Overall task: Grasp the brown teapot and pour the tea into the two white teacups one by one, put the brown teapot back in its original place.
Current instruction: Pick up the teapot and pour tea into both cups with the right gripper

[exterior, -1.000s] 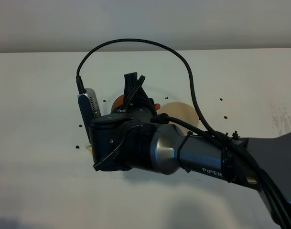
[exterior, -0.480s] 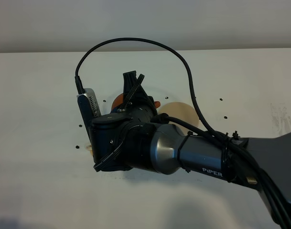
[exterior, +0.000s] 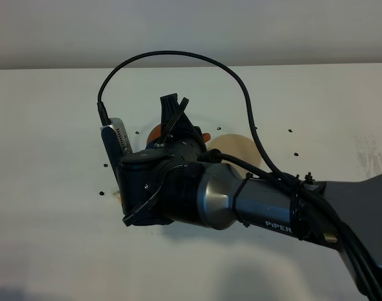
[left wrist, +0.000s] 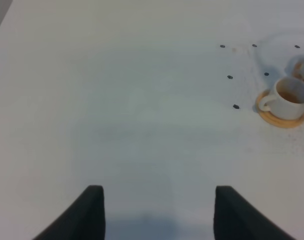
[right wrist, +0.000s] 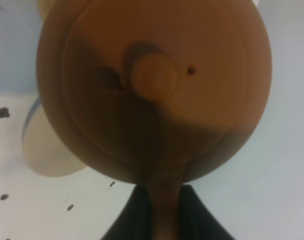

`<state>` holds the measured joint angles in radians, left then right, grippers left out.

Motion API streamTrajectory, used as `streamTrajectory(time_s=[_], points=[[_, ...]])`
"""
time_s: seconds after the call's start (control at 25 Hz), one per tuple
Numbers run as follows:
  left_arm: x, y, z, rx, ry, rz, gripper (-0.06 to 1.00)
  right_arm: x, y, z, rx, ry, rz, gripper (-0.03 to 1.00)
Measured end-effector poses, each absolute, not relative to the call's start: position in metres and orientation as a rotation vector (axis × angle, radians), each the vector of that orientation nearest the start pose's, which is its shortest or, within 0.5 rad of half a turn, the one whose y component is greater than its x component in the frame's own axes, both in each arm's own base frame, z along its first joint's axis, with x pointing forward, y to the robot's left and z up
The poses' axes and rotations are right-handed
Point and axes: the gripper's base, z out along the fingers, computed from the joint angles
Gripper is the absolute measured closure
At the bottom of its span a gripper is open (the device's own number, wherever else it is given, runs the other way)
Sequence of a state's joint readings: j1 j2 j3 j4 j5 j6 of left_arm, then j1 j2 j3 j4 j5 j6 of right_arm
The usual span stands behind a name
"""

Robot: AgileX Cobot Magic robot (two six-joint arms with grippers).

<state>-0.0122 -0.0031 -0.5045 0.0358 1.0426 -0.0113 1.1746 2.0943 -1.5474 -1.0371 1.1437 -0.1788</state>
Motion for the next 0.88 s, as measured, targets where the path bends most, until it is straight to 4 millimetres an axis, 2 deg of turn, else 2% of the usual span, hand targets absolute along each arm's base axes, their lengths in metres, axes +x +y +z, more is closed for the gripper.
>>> streamTrajectory(time_s=[0.88], points=[[-0.0052,0.0029,0.28,0.0,2.018,0.028,0.44,0.2251,0.3663,0.2028,-2.026,1.466,-1.139,0.88]])
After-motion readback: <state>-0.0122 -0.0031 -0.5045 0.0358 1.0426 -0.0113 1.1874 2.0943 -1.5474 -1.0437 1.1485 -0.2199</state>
